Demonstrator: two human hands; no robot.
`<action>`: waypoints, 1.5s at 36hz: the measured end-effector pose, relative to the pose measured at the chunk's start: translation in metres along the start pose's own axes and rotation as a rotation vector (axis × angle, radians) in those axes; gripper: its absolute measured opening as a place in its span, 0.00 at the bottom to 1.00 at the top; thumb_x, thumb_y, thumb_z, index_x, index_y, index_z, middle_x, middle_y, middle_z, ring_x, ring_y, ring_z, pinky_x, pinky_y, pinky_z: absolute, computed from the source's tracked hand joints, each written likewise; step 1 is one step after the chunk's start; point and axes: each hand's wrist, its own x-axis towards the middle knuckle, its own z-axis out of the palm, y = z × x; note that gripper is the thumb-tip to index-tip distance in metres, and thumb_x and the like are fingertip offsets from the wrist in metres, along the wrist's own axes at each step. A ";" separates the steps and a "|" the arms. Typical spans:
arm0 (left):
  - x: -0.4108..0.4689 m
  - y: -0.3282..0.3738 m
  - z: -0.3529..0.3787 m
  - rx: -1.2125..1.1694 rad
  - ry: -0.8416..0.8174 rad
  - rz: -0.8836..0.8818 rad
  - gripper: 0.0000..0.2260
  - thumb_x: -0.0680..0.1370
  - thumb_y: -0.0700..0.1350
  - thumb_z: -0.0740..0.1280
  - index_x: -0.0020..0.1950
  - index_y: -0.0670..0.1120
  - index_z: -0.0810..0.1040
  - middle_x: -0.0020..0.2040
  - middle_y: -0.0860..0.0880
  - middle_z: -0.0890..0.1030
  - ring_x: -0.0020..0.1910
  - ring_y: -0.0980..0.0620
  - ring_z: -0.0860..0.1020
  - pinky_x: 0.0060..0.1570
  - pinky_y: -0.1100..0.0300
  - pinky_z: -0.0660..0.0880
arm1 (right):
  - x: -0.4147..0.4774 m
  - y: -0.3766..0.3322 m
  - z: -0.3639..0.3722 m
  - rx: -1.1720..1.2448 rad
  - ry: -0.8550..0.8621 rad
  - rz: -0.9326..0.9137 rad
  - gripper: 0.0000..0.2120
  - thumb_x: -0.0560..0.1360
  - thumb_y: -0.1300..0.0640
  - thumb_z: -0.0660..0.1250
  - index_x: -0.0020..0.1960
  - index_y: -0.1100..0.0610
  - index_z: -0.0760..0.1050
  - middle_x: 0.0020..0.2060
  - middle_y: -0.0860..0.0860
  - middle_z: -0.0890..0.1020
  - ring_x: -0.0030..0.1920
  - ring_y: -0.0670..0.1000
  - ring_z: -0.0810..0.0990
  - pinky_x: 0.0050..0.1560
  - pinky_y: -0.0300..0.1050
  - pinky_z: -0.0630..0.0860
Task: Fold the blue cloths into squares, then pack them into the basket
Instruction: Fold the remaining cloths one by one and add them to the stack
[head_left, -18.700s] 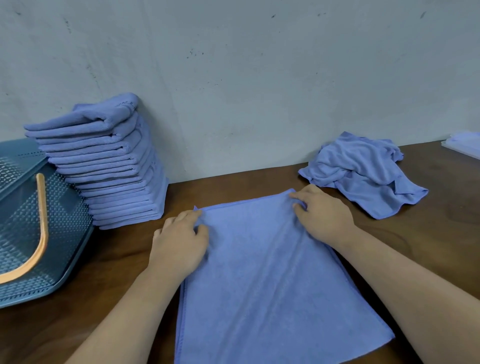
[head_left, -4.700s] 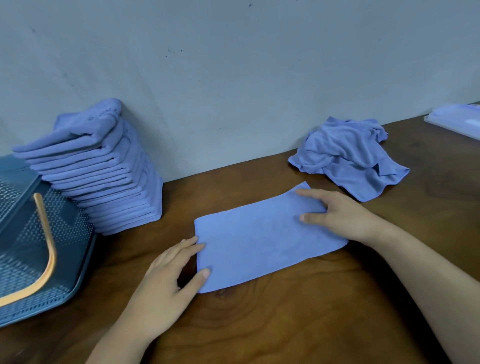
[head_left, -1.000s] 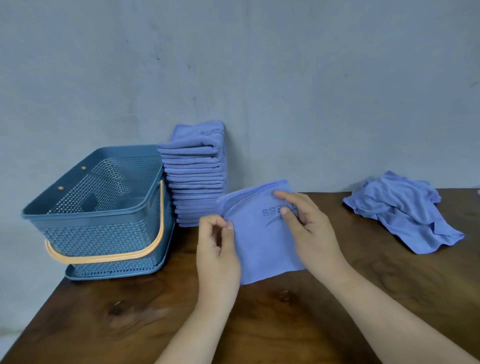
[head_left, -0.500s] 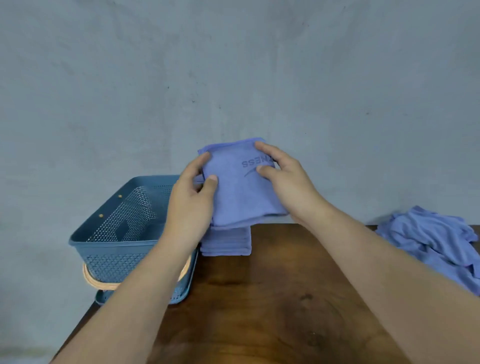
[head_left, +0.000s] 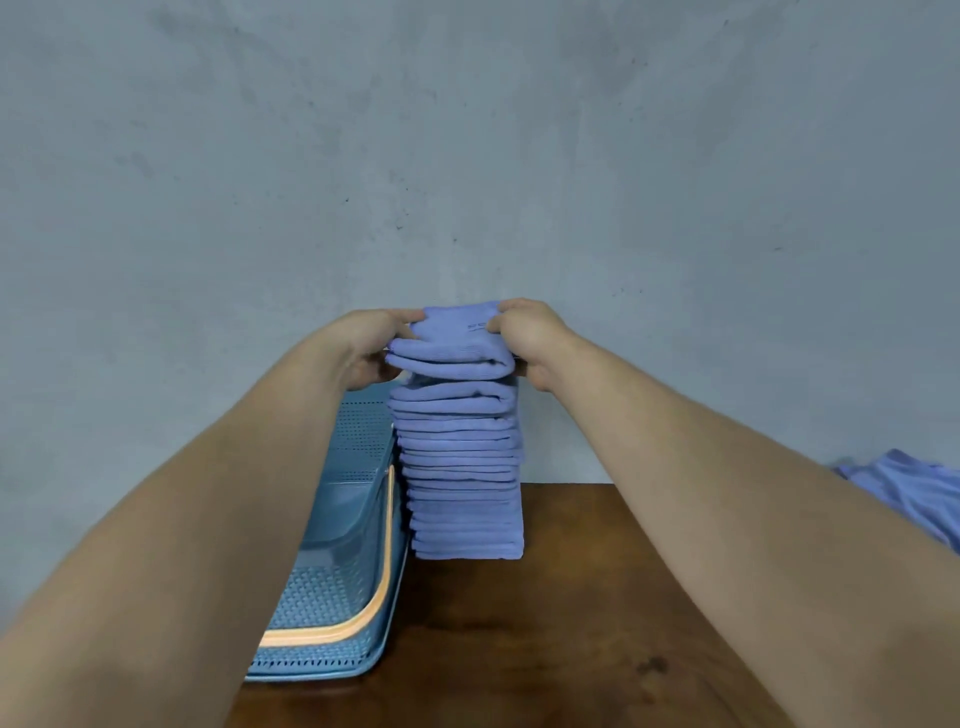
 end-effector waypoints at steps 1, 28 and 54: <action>0.003 0.001 0.000 -0.006 0.006 0.006 0.21 0.78 0.33 0.60 0.63 0.51 0.83 0.65 0.44 0.81 0.55 0.47 0.73 0.55 0.55 0.70 | 0.003 0.001 0.001 -0.003 0.010 0.005 0.11 0.80 0.68 0.62 0.54 0.55 0.79 0.50 0.58 0.83 0.52 0.58 0.83 0.60 0.60 0.82; -0.090 -0.054 0.069 0.968 0.252 0.888 0.10 0.82 0.44 0.64 0.60 0.51 0.82 0.59 0.52 0.80 0.60 0.48 0.74 0.60 0.46 0.75 | -0.057 0.054 -0.057 -0.509 0.108 -0.373 0.20 0.81 0.45 0.69 0.72 0.44 0.75 0.68 0.48 0.74 0.62 0.48 0.79 0.60 0.43 0.72; -0.134 -0.194 0.400 0.869 -0.339 0.670 0.13 0.84 0.52 0.63 0.67 0.55 0.78 0.65 0.59 0.76 0.62 0.55 0.72 0.64 0.55 0.74 | -0.254 0.286 -0.332 -0.363 0.555 -0.049 0.10 0.81 0.51 0.71 0.62 0.42 0.78 0.60 0.40 0.79 0.55 0.38 0.81 0.54 0.43 0.79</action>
